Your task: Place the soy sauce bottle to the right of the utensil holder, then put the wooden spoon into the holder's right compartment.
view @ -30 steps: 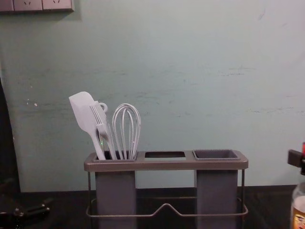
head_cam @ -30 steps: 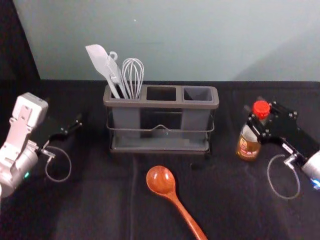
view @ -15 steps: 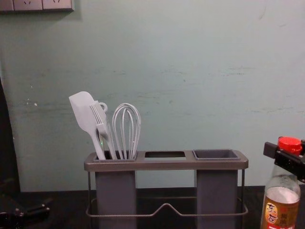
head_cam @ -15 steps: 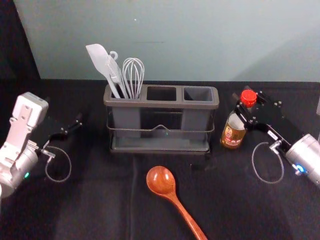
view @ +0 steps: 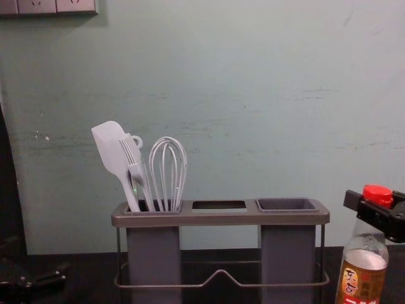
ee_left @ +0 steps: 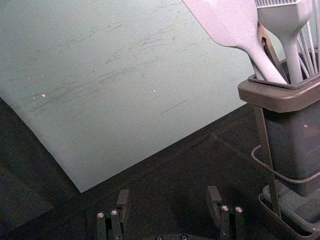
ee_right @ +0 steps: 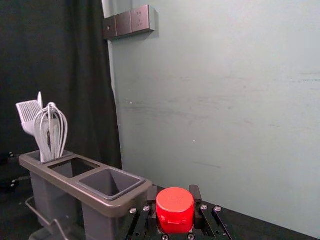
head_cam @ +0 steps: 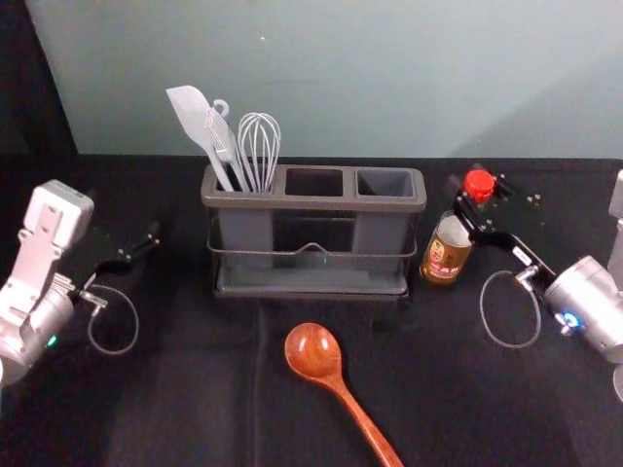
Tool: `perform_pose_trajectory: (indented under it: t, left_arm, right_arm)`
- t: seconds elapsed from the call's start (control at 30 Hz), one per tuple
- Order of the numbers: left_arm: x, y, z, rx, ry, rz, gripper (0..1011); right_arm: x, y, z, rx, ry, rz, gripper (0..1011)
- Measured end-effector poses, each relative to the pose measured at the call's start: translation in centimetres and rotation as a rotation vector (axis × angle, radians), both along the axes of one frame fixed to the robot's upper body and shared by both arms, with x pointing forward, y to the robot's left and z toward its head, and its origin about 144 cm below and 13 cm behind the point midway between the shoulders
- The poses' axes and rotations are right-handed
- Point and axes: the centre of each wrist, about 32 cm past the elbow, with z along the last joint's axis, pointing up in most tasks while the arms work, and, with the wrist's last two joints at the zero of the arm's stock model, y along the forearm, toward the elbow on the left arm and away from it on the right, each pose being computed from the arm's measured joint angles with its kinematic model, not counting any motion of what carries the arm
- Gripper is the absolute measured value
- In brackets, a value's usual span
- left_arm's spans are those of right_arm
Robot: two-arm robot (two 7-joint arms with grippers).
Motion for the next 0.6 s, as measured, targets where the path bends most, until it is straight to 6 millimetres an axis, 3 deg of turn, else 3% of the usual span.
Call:
perform_pose_trajectory:
  t: [0.6]
  left_arm:
    - [0.00, 0.00, 0.00, 0.000, 0.000, 0.000, 1000]
  right_arm:
    - [1.07, 0.64, -0.61, 0.012, 0.010, -0.001, 382]
